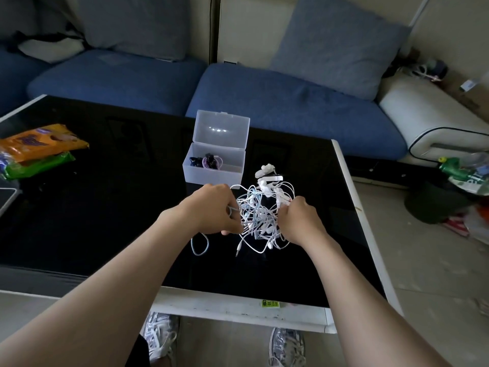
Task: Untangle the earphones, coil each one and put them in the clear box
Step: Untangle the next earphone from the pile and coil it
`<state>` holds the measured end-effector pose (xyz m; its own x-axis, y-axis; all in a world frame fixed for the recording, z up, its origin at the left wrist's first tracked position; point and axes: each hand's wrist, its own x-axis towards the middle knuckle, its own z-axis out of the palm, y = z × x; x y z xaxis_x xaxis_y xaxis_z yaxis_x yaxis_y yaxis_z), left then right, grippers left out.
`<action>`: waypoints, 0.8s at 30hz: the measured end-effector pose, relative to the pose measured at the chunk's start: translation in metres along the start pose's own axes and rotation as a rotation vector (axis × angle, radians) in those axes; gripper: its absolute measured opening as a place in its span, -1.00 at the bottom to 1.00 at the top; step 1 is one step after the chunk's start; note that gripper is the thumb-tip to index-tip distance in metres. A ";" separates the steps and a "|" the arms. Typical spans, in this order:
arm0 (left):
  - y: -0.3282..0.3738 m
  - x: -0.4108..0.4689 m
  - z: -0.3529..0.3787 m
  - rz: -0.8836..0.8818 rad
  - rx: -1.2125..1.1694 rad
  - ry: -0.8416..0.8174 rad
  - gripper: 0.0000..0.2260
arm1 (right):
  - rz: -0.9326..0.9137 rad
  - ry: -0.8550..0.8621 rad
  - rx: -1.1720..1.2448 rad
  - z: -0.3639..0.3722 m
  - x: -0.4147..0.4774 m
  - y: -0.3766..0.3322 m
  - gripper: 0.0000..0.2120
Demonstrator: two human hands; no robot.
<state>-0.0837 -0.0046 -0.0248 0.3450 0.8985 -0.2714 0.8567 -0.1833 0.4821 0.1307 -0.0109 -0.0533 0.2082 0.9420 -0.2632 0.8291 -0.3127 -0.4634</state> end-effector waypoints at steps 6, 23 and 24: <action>0.015 0.001 -0.009 -0.052 -0.566 0.188 -0.84 | 0.026 -0.028 0.020 0.001 0.001 0.001 -0.72; 0.020 0.003 -0.005 -0.102 -0.814 0.211 -0.79 | -0.455 0.251 0.223 -0.009 -0.016 -0.023 -0.65; 0.021 0.002 -0.005 -0.099 -0.797 0.223 -0.77 | -0.479 0.144 0.268 -0.010 -0.018 -0.027 -0.74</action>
<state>-0.0671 -0.0044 -0.0112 0.1263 0.9690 -0.2125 0.3221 0.1625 0.9327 0.1098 -0.0184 -0.0279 -0.0747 0.9875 0.1390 0.6914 0.1518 -0.7064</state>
